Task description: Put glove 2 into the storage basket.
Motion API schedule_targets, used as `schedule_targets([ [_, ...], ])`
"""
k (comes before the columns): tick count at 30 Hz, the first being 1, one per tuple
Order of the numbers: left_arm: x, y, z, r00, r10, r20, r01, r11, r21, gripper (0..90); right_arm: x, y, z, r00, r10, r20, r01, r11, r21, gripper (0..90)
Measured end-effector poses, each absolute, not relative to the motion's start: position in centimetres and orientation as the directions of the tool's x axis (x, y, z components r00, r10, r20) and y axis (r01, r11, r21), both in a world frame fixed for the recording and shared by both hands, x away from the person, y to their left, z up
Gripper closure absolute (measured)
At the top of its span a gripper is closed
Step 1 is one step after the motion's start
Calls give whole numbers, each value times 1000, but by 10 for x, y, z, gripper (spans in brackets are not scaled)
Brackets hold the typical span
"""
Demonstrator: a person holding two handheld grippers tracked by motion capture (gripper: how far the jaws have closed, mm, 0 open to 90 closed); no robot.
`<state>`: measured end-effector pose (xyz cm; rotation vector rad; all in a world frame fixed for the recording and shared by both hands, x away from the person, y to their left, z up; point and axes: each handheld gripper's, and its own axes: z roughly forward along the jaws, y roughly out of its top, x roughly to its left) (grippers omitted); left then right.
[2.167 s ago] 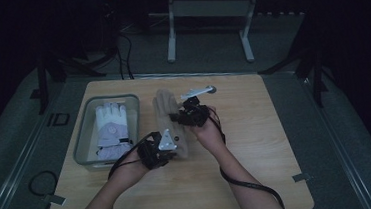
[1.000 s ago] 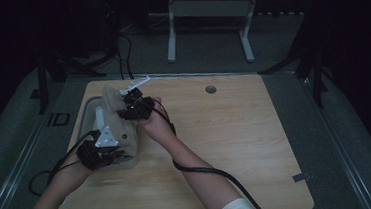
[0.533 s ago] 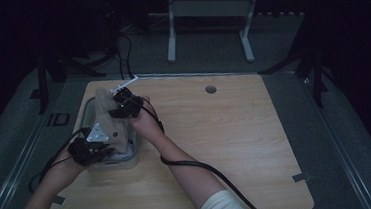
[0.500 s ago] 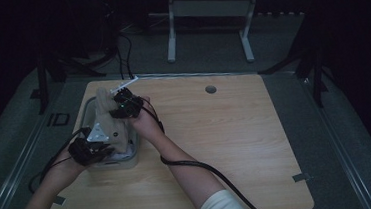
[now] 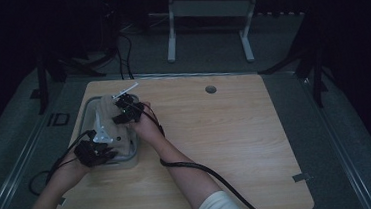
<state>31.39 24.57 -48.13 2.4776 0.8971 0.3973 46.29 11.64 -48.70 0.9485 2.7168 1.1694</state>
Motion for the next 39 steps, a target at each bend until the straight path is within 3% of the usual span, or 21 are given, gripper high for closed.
schedule_targets([
  [4, 314, 249, -483, 734, 675, 78, 536, -645, 545, 788, 463, 111, -480, -818, 545, 187, 507, 526, 683, 510],
  [7, 313, 252, -480, 732, 677, 77, 524, -632, 571, 715, 464, 104, -472, -822, 538, 187, 499, 522, 692, 368],
  [12, 315, 257, -468, 690, 723, 13, 558, -544, 626, 340, 460, 90, -461, -847, 496, 191, 467, 525, 712, 194],
  [15, 313, 259, -463, 681, 732, 6, 556, -522, 647, 197, 457, 84, -455, -852, 496, 167, 448, 526, 723, 184],
  [22, 308, 248, -448, 662, 749, -7, 513, -447, 733, 148, 451, 68, -449, -866, 480, 139, 412, 528, 743, 153],
  [39, 303, 186, -452, 754, 656, -36, 427, -448, 785, 147, 439, 7, -459, -853, 515, 83, 399, 541, 740, 160],
])
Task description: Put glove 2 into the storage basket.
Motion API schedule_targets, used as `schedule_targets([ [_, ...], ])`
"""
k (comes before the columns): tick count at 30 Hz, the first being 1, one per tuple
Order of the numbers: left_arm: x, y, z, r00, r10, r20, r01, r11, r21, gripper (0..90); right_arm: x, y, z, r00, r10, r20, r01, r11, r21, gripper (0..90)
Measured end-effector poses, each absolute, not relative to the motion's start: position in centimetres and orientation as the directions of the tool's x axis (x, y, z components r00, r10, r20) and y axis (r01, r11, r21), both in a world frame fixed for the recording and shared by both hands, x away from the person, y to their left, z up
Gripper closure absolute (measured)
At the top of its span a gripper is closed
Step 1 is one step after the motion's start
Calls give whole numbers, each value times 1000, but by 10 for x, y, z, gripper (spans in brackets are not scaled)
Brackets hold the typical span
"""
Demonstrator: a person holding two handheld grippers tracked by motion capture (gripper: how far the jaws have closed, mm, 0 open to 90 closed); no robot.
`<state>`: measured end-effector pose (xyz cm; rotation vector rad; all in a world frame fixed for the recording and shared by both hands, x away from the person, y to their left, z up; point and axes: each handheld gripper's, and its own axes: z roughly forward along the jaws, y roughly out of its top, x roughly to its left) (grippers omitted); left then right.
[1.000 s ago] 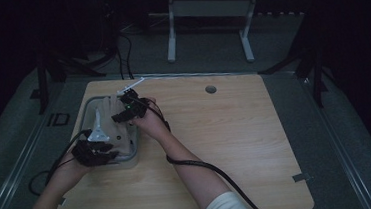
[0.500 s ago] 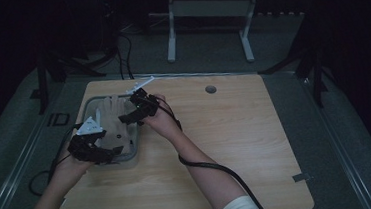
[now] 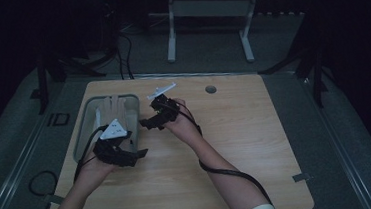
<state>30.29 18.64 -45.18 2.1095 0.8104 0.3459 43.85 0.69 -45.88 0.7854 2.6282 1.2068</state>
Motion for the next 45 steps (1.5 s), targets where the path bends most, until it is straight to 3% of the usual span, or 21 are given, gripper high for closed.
schedule_targets([
  [2, 302, 178, -453, 766, 641, -45, 421, -449, 788, 148, 436, 0, -464, -848, 528, 50, 388, 553, 737, 160],
  [17, 299, 125, -484, 835, 541, -101, 402, -475, 783, 148, 417, -53, -497, -846, 527, 86, 412, 542, 732, 155],
  [32, 298, 108, -523, 856, 500, -132, 397, -473, 787, 148, 391, -95, -524, -867, 485, 111, 383, 508, 771, 153],
  [45, 302, 95, -546, 866, 481, -136, 394, -489, 779, 148, 376, -123, -543, -864, 501, 51, 350, 524, 776, 135],
])
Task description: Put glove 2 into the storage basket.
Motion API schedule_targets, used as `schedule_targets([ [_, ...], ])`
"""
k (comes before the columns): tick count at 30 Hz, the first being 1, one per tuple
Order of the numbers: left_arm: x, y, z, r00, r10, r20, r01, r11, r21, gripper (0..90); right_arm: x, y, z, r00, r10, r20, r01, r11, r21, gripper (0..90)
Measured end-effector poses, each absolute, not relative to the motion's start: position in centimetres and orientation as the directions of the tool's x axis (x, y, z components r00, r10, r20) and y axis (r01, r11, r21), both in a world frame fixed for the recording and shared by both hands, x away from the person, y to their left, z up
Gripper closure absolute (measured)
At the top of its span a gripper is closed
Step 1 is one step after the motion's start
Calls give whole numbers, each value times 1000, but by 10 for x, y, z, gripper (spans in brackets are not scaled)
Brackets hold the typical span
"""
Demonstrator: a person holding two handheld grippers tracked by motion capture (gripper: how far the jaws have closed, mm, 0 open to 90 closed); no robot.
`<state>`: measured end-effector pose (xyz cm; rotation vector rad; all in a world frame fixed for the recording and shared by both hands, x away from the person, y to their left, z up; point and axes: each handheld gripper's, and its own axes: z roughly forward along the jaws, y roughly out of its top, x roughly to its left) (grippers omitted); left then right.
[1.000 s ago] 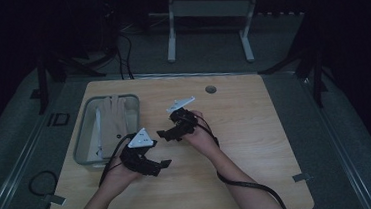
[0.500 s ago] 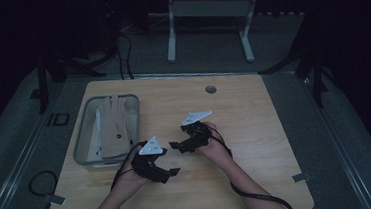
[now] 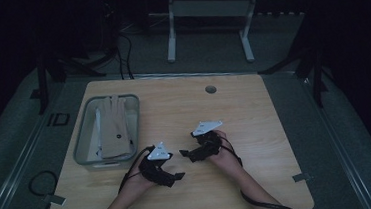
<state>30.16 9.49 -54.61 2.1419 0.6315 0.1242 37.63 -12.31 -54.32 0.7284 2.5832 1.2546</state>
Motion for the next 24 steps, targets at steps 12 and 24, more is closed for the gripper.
schedule_targets([
  [12, 302, 87, -549, 881, 449, -151, 388, -500, 774, 148, 366, -145, -556, -858, 514, 13, 337, 542, 770, 126],
  [24, 302, 86, -550, 879, 445, -172, 402, -497, 769, 148, 362, -160, -558, -849, 527, 29, 344, 511, 787, 131],
])
